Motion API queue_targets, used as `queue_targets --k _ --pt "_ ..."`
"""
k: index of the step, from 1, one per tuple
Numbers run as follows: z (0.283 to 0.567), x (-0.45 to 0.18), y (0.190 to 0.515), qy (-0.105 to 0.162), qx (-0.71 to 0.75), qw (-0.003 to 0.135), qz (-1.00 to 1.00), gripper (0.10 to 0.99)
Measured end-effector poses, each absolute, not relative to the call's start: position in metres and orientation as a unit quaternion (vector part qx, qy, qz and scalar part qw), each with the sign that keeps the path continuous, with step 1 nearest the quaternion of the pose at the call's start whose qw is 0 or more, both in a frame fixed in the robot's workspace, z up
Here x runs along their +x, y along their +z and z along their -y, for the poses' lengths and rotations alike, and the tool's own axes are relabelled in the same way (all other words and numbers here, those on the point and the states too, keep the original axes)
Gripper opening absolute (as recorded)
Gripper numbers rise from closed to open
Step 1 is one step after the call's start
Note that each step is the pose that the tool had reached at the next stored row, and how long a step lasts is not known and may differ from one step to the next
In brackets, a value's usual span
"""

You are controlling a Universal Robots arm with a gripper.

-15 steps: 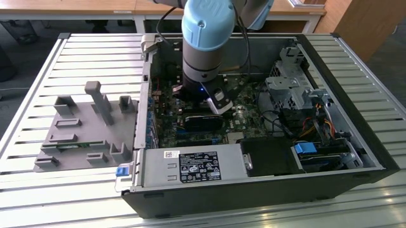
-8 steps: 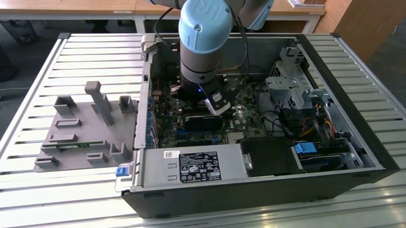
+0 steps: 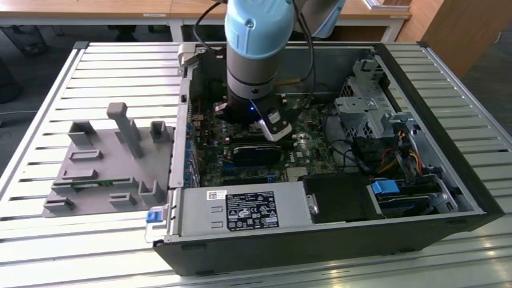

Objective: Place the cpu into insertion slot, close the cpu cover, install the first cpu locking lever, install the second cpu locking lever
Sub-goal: 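Install the second cpu locking lever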

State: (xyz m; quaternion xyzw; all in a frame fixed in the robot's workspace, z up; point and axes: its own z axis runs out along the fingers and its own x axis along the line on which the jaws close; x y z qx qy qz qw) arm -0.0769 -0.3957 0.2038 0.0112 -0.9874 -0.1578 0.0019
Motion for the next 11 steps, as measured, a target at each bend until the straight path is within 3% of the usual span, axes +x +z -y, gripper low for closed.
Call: queue_targets --k 11 --pt "0.396 -0.077 0.219 -0.158 0.011 0.002 0.987 0.106"
